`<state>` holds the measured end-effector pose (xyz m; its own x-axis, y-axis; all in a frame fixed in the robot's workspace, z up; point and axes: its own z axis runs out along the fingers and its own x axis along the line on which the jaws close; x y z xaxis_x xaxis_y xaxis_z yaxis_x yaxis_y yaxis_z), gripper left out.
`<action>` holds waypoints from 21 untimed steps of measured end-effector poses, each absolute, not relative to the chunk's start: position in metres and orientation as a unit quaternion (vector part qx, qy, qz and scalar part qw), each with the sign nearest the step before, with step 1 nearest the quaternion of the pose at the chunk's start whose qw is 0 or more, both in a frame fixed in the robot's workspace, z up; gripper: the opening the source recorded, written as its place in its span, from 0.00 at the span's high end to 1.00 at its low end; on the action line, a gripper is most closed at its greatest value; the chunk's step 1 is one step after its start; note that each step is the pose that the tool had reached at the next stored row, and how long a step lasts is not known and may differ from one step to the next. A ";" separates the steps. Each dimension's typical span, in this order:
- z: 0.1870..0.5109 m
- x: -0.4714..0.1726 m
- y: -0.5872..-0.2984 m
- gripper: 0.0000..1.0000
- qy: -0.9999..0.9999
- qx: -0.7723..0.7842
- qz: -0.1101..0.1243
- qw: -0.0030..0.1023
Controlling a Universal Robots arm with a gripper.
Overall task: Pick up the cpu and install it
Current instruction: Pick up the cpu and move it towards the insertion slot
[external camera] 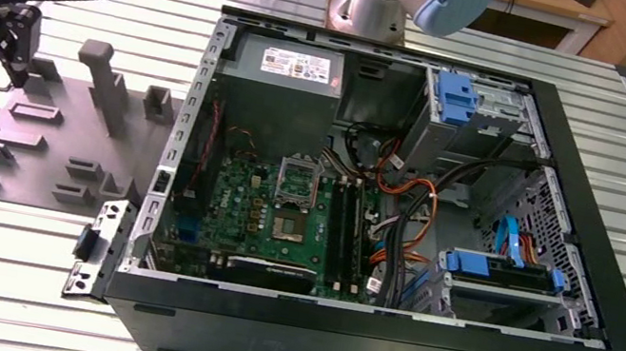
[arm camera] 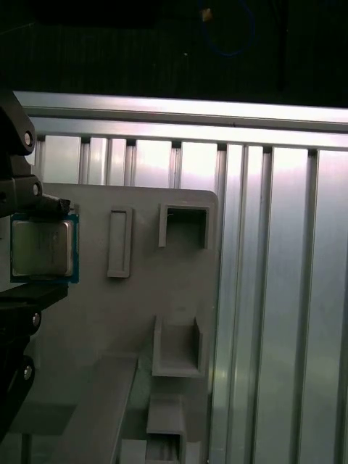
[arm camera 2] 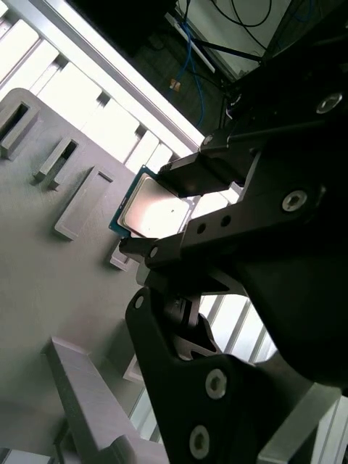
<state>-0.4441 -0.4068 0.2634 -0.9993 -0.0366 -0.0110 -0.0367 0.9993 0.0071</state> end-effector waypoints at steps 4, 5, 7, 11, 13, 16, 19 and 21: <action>0.263 -0.444 -0.407 0.53 1.000 -0.018 0.004 0.005; 0.263 -0.444 -0.407 0.53 1.000 -0.017 0.004 0.005; 0.263 -0.444 -0.407 0.53 1.000 -0.010 0.004 0.006; 0.263 -0.444 -0.407 0.53 1.000 -0.005 0.004 0.005; 0.264 -0.444 -0.407 0.53 1.000 -0.005 0.004 0.006; 0.265 -0.444 -0.407 0.53 1.000 -0.005 0.004 0.005; 0.266 -0.444 -0.407 0.53 1.000 -0.005 0.004 0.006; 0.267 -0.444 -0.407 0.53 1.000 -0.005 0.004 0.006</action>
<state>-0.4440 -0.4068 0.2670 -0.9999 -0.0098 -0.0111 -0.0099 0.9999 0.0076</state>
